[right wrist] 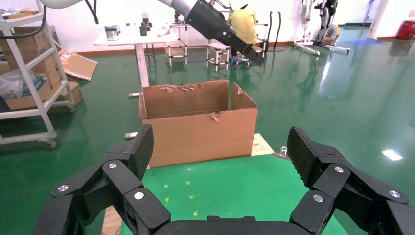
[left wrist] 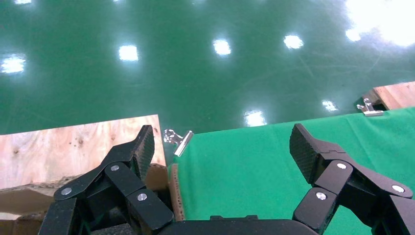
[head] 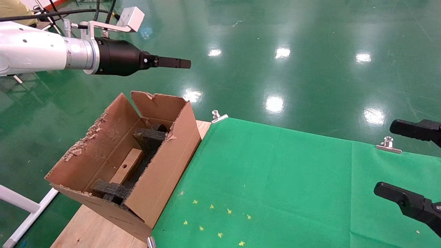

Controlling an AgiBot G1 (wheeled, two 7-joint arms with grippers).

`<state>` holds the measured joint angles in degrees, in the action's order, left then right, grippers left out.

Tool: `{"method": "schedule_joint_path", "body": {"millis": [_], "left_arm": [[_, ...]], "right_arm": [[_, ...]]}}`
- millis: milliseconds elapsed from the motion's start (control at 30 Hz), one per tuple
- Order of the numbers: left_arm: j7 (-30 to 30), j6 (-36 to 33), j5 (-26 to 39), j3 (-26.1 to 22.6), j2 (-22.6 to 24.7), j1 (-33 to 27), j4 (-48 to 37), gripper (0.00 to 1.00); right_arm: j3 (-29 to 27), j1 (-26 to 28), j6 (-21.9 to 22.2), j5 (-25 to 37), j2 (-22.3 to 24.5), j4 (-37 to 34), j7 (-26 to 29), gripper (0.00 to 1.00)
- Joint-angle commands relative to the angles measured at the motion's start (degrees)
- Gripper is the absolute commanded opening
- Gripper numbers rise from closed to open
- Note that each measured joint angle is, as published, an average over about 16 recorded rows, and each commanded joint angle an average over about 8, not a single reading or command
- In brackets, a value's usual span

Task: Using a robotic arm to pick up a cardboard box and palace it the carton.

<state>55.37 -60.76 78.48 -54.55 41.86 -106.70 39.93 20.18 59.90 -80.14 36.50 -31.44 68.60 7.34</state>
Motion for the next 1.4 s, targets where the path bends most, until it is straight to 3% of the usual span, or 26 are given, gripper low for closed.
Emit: {"method": "schedule_joint_path", "body": {"millis": [33, 1400], "left_arm": [[-0.36, -0.11, -0.13, 0.18, 0.03, 0.18, -0.09, 1.0], [-31.55, -17.6, -25.85, 27.21, -4.81, 31.87, 23.69, 1.0]], "right_arm": [[0.0, 0.0, 0.0, 0.0, 0.0, 0.0, 0.0, 1.0], [-0.72, 0.27, -0.94, 0.92, -0.61, 0.85, 0.59, 1.0]]}}
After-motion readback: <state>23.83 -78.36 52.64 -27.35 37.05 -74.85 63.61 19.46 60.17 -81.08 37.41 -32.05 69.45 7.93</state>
